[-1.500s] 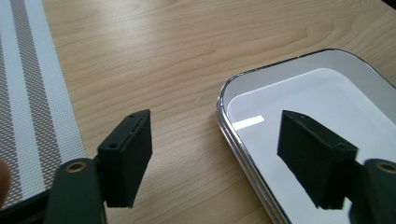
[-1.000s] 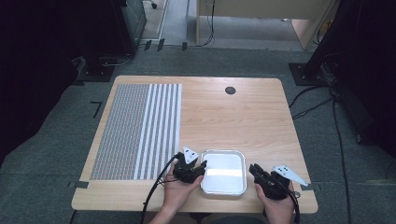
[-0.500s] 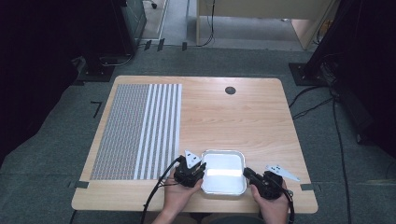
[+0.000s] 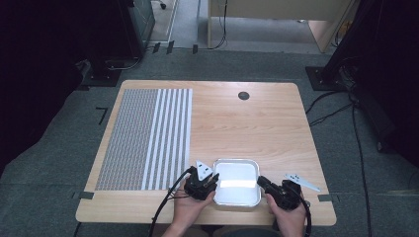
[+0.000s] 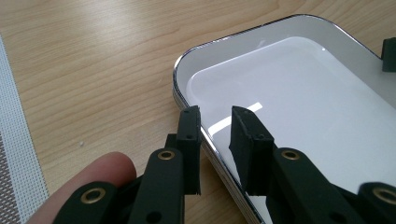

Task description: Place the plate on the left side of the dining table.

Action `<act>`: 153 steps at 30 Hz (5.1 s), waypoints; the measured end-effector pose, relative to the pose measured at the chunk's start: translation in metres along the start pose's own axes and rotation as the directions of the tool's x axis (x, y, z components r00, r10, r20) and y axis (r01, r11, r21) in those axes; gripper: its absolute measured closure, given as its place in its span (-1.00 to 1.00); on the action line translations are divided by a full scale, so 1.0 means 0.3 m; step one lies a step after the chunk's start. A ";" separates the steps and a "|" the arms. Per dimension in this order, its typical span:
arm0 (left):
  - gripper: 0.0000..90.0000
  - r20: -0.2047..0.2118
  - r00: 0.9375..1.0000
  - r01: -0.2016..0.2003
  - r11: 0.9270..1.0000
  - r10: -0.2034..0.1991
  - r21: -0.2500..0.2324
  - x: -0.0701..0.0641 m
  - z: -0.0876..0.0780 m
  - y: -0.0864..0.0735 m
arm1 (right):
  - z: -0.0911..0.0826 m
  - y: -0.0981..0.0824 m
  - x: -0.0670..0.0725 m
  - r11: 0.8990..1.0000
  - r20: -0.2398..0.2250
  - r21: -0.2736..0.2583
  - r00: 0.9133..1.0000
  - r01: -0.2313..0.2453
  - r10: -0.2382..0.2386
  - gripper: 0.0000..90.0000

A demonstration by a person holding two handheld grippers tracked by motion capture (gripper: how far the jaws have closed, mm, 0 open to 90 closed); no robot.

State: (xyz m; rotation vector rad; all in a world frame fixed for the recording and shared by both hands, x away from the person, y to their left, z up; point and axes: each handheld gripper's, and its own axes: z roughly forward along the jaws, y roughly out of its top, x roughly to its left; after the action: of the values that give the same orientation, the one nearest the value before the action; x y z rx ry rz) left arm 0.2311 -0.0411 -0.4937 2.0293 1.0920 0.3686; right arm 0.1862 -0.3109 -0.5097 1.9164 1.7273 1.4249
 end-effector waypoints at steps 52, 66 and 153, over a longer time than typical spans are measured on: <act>0.32 0.009 1.000 0.009 0.996 -0.008 -0.084 0.014 -0.039 0.011 | -0.044 0.028 0.075 0.996 0.219 -0.059 0.974 0.073 -0.058 1.00; 0.41 0.052 0.999 0.017 0.998 -0.014 -0.058 -0.017 -0.014 0.026 | -0.129 0.031 0.024 0.993 0.224 -0.049 0.970 0.106 -0.093 0.77; 0.70 0.003 0.992 0.126 0.992 -0.126 0.004 0.154 -0.047 0.168 | 0.020 0.102 0.233 0.999 0.199 0.003 0.979 0.035 -0.035 0.99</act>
State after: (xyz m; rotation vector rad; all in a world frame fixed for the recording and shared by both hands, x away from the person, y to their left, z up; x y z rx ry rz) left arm 0.2791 -0.0131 -0.4514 1.9515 1.2126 0.2985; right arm 0.2010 -0.2580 -0.4560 1.9437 1.6595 1.1754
